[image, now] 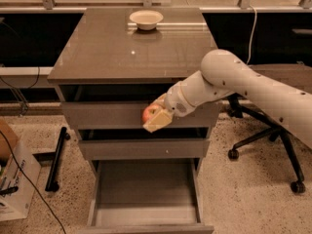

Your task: Pick apple from bottom drawer and place on counter

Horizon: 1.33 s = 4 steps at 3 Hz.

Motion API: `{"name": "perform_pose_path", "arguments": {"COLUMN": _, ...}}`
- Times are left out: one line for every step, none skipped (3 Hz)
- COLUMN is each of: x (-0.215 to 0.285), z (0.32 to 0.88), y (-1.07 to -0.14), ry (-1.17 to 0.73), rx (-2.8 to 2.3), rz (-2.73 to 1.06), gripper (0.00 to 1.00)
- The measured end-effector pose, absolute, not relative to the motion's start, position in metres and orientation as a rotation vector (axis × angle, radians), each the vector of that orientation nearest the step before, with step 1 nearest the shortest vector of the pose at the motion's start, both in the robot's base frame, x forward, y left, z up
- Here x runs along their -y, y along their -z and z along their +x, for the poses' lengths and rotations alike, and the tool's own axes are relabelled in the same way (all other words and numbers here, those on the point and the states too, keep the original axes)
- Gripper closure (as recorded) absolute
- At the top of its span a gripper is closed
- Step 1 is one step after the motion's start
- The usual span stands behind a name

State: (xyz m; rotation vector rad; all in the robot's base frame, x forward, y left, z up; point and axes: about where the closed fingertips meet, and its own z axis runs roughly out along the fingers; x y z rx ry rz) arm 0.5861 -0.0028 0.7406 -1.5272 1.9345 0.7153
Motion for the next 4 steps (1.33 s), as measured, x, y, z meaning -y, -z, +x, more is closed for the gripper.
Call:
{"name": "perform_pose_path", "arguments": {"x": 0.003, "z": 0.585, "y": -0.738, "ry": -0.719, "rx": -1.936, "rz": -1.529, "gripper": 1.00}}
{"name": "perform_pose_path", "arguments": {"x": 0.008, "z": 0.589, "y": -0.741, "ry": -0.725, "rx": -1.909, "rz": -1.520, "gripper": 1.00}}
{"name": "perform_pose_path", "arguments": {"x": 0.020, "z": 0.600, "y": -0.773, "ry": -0.823, "rx": -1.727, "rz": -1.512, "gripper": 1.00}}
{"name": "perform_pose_path", "arguments": {"x": 0.026, "z": 0.612, "y": -0.807, "ry": -0.823, "rx": -1.631, "rz": -1.536, "gripper": 1.00}}
